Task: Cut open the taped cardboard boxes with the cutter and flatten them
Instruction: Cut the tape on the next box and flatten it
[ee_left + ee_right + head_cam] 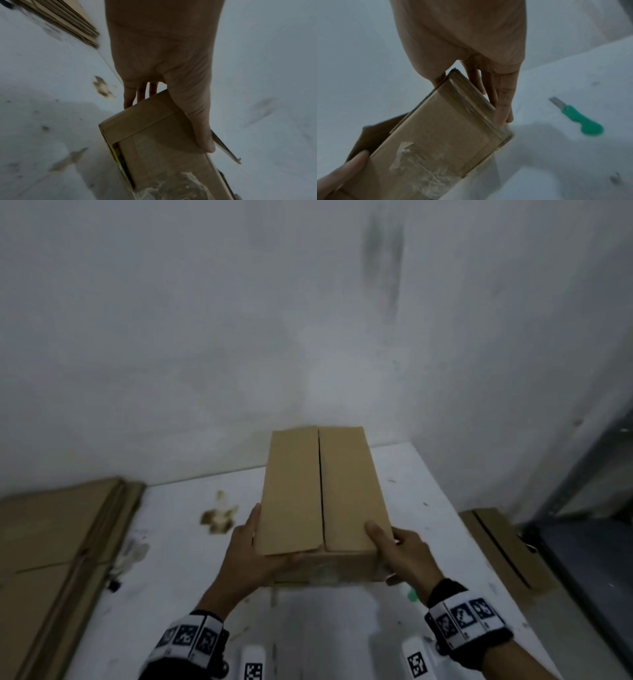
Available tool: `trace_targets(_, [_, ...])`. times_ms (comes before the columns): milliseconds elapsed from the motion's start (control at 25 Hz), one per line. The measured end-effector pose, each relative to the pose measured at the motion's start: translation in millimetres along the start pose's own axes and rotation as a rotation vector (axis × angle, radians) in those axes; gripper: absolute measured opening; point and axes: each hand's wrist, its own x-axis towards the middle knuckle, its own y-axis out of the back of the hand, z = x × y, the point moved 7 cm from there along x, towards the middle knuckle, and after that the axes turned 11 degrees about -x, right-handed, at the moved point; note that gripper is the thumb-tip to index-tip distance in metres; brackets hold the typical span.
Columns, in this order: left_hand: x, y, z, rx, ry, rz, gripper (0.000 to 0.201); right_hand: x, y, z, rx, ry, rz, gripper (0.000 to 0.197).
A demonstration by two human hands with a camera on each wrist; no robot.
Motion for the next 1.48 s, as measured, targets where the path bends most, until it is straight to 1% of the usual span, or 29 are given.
trace_targets(80, [-9.2, 12.2, -35.1, 0.008, 0.069, -0.014, 0.143, 2.1, -34.7, 7.5, -0.009, -0.024, -0.065, 0.064])
trace_targets(160, [-22.0, 15.5, -62.9, 0.019, 0.130, -0.051, 0.156, 3.1, -56.4, 16.4, -0.053, -0.030, -0.086, 0.060])
trace_targets(200, [-27.5, 13.7, -71.7, 0.018, 0.143, -0.068, 0.163, 2.5, -60.2, 21.6, -0.081, -0.023, -0.088, 0.057])
trace_targets(280, [-35.1, 10.4, -88.4, -0.019, 0.155, -0.080, 0.166, 1.2, -62.7, 30.3, -0.114, -0.020, -0.089, 0.049])
trace_targets(360, [-38.7, 9.6, -91.4, -0.060, 0.157, -0.100, 0.163, 1.8, -51.8, 37.4, -0.113, -0.069, -0.053, 0.045])
trace_targets(400, [-39.1, 11.1, -91.4, -0.078, 0.172, -0.128, 0.161, 4.5, -41.4, 43.4, -0.133, -0.111, -0.007, 0.047])
trace_targets(480, [-37.3, 14.8, -85.4, -0.121, 0.203, -0.209, 0.159, 15.0, -16.4, 58.5, -0.244, -0.175, 0.090, 0.045])
trace_targets(520, [-33.7, 18.0, -82.2, -0.116, 0.210, -0.228, 0.157, 21.6, -6.2, 68.1, -0.340, -0.198, 0.099, 0.042])
trace_targets(560, [-28.2, 22.5, -78.5, -0.084, 0.200, -0.209, 0.154, 27.6, -0.4, 78.2, -0.450, -0.220, 0.078, 0.040])
trace_targets(640, [-12.8, 29.6, -67.2, -0.001, 0.158, -0.110, 0.141, 37.5, 1.9, 98.1, -0.657, -0.257, 0.016, 0.042])
trace_targets(720, [5.5, 24.3, -55.2, 0.067, 0.129, -0.056, 0.123, 43.7, 0.6, 109.3, -0.759, -0.263, 0.010, 0.044])
trace_targets(760, [14.2, 17.9, -51.6, 0.102, 0.132, -0.057, 0.120, 46.6, -0.4, 111.7, -0.768, -0.257, 0.024, 0.044])
trace_targets(800, [22.4, 11.2, -51.0, 0.131, 0.142, -0.063, 0.121, 48.7, -2.3, 112.0, -0.760, -0.249, 0.038, 0.042])
trace_targets(880, [35.4, -1.7, -55.0, 0.167, 0.160, -0.076, 0.127, 52.4, -6.5, 110.6, -0.706, -0.247, 0.050, 0.031])
trace_targets(960, [41.8, -9.0, -63.2, 0.164, 0.175, -0.068, 0.132, 54.3, -10.4, 106.6, -0.692, -0.247, 0.062, 0.022])
trace_targets(1120, [38.8, -5.4, -72.8, 0.125, 0.195, -0.024, 0.137, 55.1, -19.9, 95.0, -0.685, -0.204, 0.092, 0.028])
trace_targets(1160, [37.0, -5.6, -72.2, 0.124, 0.185, -0.017, 0.137, 53.3, -20.8, 89.9, -0.615, -0.193, 0.106, 0.029])
trace_targets(1240, [35.7, -5.1, -73.2, 0.117, 0.173, 0.009, 0.139, 52.5, -23.9, 75.1, -0.349, -0.170, 0.137, 0.029])
trace_targets(1320, [35.1, -4.6, -73.3, 0.079, 0.164, 0.033, 0.140, 49.1, -25.5, 55.0, -0.101, -0.170, 0.159, 0.026])
trace_targets(1400, [35.0, -0.6, -77.0, -0.009, 0.183, 0.051, 0.138, 48.8, -26.5, 31.6, -0.015, -0.129, 0.170, 0.021])
trace_targets(1480, [36.0, 2.8, -82.8, -0.119, 0.223, 0.040, 0.134, 48.2, -28.7, 8.6, 0.013, -0.081, 0.180, 0.019])
